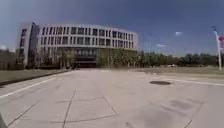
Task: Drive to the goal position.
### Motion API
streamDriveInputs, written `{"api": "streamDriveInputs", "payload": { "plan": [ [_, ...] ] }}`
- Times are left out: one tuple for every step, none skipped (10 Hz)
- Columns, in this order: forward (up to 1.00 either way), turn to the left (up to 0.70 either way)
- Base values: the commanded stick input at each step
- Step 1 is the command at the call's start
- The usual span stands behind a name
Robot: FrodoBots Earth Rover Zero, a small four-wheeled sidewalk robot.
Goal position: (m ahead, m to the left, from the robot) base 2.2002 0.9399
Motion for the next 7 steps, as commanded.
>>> {"api": "streamDriveInputs", "payload": {
  "plan": [
    [0.7,0.01],
    [0.7,0.01],
    [0.7,0.01],
    [0.7,0.01],
    [0.7,0.01],
    [0.7,0.01],
    [0.7,0.01]
  ]
}}
